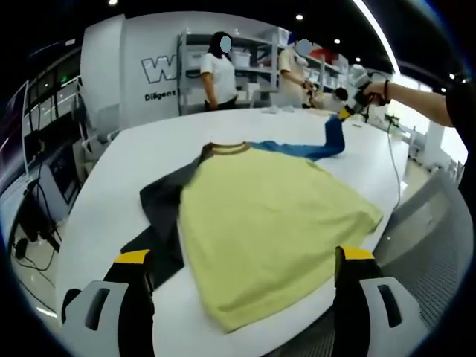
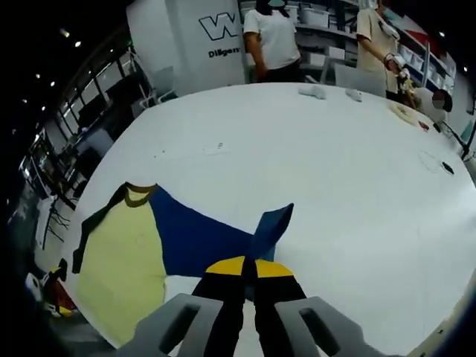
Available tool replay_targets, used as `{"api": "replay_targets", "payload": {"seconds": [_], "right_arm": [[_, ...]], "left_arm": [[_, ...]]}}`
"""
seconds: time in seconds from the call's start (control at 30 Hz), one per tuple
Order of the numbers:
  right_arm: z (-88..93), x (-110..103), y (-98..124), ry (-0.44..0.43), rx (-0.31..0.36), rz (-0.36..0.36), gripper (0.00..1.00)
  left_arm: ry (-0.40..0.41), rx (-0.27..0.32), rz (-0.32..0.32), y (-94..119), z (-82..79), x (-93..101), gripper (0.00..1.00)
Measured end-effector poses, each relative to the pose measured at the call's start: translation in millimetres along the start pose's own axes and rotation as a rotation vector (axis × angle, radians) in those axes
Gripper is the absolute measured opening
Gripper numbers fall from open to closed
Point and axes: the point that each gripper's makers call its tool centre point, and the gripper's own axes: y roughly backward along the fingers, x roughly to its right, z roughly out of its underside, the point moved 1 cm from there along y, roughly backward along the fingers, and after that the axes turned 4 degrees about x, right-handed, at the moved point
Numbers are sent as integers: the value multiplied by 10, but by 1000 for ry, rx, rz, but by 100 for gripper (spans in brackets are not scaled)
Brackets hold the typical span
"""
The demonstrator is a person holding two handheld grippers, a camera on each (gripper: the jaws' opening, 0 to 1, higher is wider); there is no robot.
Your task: Fold the garment on the visible template until the final outline fits inside the template.
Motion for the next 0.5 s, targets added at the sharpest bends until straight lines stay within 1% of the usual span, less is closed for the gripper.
{"api": "replay_targets", "payload": {"seconds": [0.3, 0.5], "right_arm": [[-111, -389, -57, 51, 12, -56, 0], [-120, -638, -143, 83, 3, -93, 0]], "left_arm": [[3, 4, -3, 2, -10, -8, 99], [2, 7, -6, 6, -17, -12, 99]]}}
